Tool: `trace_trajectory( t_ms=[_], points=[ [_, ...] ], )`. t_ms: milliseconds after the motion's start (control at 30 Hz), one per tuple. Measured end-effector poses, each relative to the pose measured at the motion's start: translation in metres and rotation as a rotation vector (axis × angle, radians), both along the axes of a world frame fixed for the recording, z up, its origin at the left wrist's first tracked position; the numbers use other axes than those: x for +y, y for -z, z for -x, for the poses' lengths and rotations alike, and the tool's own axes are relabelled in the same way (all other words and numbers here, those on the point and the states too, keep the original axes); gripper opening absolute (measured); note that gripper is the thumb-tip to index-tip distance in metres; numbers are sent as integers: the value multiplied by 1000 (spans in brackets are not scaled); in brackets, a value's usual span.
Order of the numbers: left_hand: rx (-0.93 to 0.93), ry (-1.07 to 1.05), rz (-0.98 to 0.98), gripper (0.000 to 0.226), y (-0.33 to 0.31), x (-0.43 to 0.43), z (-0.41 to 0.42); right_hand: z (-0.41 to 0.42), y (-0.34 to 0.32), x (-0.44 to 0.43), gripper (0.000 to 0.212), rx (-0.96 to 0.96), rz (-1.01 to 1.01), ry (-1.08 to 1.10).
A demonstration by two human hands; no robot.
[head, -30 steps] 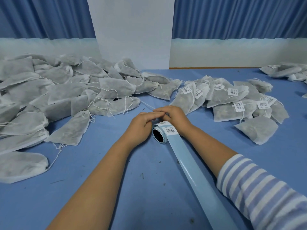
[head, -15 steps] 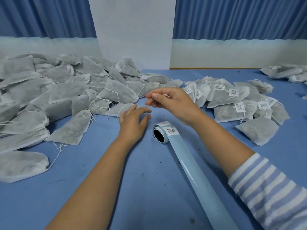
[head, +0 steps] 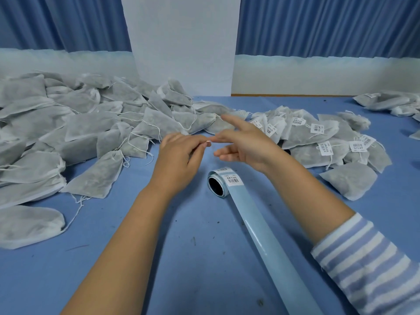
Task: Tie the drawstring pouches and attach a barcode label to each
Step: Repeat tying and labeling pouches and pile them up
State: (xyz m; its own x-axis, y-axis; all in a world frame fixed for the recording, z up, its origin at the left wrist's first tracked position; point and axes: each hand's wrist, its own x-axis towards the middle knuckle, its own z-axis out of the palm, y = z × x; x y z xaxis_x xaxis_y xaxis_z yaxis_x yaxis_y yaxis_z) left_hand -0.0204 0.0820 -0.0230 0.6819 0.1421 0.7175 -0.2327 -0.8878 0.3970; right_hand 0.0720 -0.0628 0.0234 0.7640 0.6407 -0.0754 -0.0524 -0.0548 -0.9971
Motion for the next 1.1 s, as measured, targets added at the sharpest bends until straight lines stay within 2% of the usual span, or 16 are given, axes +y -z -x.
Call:
trace_trajectory(
  t_ms=[67,133,200,433,567,633,700,900,1000,1100],
  points=[
    [-1,6,-36,22,-3,-1,1,9,-2,1,51,-117,66,-74],
    [9,-15,-34,23,-5,0,4,15,-4,2,30,-151,73,-167],
    [44,-52,-17,24,-7,3,7,18,-5,1,20,-162,86,-231],
    [128,-40,72,15,-13,2,11,11,-16,-13,7,-395,327,-193],
    [415,35,157,10,-14,-3,14,5,-21,-24,13,-675,451,-124],
    [499,139,293,12,-13,-8,16,4,-15,-24,10,-774,381,-78],
    [481,262,434,14,-16,-12,20,3,-7,-23,7,-834,292,-6],
    [269,409,755,16,-30,-22,23,10,18,-33,7,-562,-78,83],
    [236,424,849,15,-32,-29,23,18,31,-35,14,-575,-88,84],
    [281,375,755,17,-29,-30,23,21,40,-34,13,-682,4,75]
  ],
)
